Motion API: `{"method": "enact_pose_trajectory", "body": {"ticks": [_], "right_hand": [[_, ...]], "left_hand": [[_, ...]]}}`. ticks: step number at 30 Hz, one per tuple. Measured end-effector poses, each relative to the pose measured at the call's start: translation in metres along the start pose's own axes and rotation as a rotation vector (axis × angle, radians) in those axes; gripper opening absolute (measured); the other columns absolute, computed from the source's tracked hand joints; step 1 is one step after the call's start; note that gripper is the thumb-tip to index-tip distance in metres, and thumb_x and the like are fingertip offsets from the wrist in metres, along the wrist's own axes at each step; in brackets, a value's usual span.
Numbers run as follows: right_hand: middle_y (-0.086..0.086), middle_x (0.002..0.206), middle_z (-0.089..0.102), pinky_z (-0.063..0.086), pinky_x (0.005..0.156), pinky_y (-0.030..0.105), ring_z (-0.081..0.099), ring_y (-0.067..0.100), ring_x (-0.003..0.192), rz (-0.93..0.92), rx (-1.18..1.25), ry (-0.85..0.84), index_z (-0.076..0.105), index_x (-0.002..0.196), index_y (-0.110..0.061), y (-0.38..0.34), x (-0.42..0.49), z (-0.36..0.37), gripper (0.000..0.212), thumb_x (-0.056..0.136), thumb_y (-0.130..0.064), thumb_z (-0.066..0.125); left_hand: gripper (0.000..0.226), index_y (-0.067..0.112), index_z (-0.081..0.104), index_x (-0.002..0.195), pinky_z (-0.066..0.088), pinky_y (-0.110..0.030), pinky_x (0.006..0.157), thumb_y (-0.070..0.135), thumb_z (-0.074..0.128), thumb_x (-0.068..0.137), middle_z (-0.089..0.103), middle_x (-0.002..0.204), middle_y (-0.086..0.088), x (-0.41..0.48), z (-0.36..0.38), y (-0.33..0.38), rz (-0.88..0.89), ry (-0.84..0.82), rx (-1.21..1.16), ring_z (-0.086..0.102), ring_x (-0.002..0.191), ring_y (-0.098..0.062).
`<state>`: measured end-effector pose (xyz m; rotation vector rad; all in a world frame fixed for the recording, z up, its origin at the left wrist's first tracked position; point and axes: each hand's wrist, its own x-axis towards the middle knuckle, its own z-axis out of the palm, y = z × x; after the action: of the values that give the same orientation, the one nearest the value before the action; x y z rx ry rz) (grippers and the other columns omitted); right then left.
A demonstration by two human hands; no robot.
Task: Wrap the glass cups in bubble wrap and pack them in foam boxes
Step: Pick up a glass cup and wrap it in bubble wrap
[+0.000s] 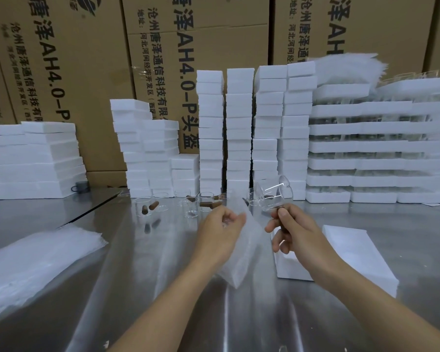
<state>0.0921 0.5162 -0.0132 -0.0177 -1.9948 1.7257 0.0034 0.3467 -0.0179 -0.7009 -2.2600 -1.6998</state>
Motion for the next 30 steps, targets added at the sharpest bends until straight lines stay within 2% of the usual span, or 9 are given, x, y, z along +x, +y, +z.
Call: {"method": "enact_pose_trajectory", "body": {"ticks": [2,4,8,11,16,20,22,26,30], "right_hand": [[0.002,0.085,0.074,0.039,0.052,0.027,0.061,0.022,0.056,-0.013,-0.005,-0.004,0.062,0.107,-0.011,-0.002,-0.002,0.0,0.025,0.113,-0.025,0.042],[0.003,0.086,0.074,0.037,0.051,0.027,0.06,0.023,0.054,-0.027,-0.012,-0.032,0.061,0.108,-0.009,-0.005,-0.004,0.001,0.025,0.113,-0.024,0.042],[0.01,0.092,0.076,0.036,0.05,0.025,0.06,0.025,0.052,-0.073,-0.003,-0.111,0.058,0.108,-0.005,-0.011,-0.01,0.005,0.024,0.113,-0.021,0.042],[0.012,0.098,0.077,0.035,0.05,0.026,0.059,0.026,0.05,-0.133,0.002,-0.164,0.059,0.108,-0.005,-0.014,-0.016,0.01,0.023,0.112,-0.021,0.042],[0.006,0.109,0.077,0.039,0.049,0.015,0.047,0.022,0.041,-0.19,-0.001,-0.249,0.065,0.111,-0.017,-0.011,-0.021,0.017,0.023,0.113,-0.025,0.044],[0.007,0.106,0.076,0.041,0.051,0.022,0.047,0.023,0.041,-0.218,-0.14,-0.183,0.063,0.103,-0.031,-0.006,-0.019,0.017,0.023,0.113,-0.029,0.043],[-0.002,0.106,0.077,0.042,0.048,0.024,0.047,0.021,0.04,-0.211,-0.166,-0.11,0.062,0.098,-0.035,-0.004,-0.017,0.016,0.025,0.113,-0.03,0.043],[-0.013,0.099,0.077,0.045,0.045,0.024,0.047,0.018,0.041,-0.151,-0.244,0.006,0.059,0.098,-0.029,0.001,-0.011,0.01,0.019,0.111,-0.032,0.046],[-0.02,0.092,0.076,0.045,0.053,0.025,0.048,0.009,0.048,-0.168,-0.469,0.018,0.058,0.095,-0.033,0.01,-0.007,0.004,0.019,0.109,-0.037,0.047]], "left_hand": [[0.039,0.021,0.056,0.09,0.042,-0.03,0.072,0.045,0.087,0.085,0.059,0.086,0.009,-0.002,0.0,0.0,-0.014,0.008,0.036,0.056,0.08,-0.012],[0.041,0.023,0.053,0.095,0.045,-0.033,0.073,0.034,0.09,0.083,0.059,0.092,0.007,-0.003,0.0,0.0,-0.011,0.004,0.084,0.054,0.081,-0.014],[0.025,0.025,0.062,0.108,0.058,-0.038,0.08,0.011,0.077,0.093,0.066,0.103,0.001,0.0,0.002,0.001,-0.017,-0.005,0.011,0.065,0.084,-0.015],[0.025,0.032,0.066,0.112,0.06,-0.034,0.077,0.011,0.073,0.099,0.073,0.109,-0.009,0.0,0.004,0.0,-0.025,-0.12,-0.048,0.071,0.072,-0.002],[0.054,0.016,0.066,0.138,0.059,-0.041,0.083,-0.016,0.052,0.098,0.079,0.121,-0.007,-0.002,0.013,-0.004,-0.032,-0.315,-0.13,0.076,0.11,-0.027],[0.049,0.022,0.062,0.141,0.061,-0.045,0.09,-0.007,0.055,0.102,0.082,0.111,-0.003,-0.001,0.013,-0.004,-0.034,-0.228,-0.099,0.078,0.103,-0.025],[0.045,0.028,0.059,0.14,0.059,-0.037,0.079,0.0,0.051,0.106,0.081,0.108,-0.001,0.0,0.009,-0.002,-0.032,-0.121,-0.105,0.077,0.094,-0.027],[0.04,0.032,0.055,0.139,0.053,-0.017,0.056,0.005,0.044,0.112,0.073,0.108,0.01,0.002,0.001,0.005,-0.007,0.075,-0.217,0.07,0.072,0.006],[0.036,0.028,0.055,0.148,0.062,-0.029,0.077,0.017,0.043,0.116,0.073,0.121,0.008,0.004,-0.003,0.007,0.027,0.164,-0.245,0.071,0.084,0.011]]}}
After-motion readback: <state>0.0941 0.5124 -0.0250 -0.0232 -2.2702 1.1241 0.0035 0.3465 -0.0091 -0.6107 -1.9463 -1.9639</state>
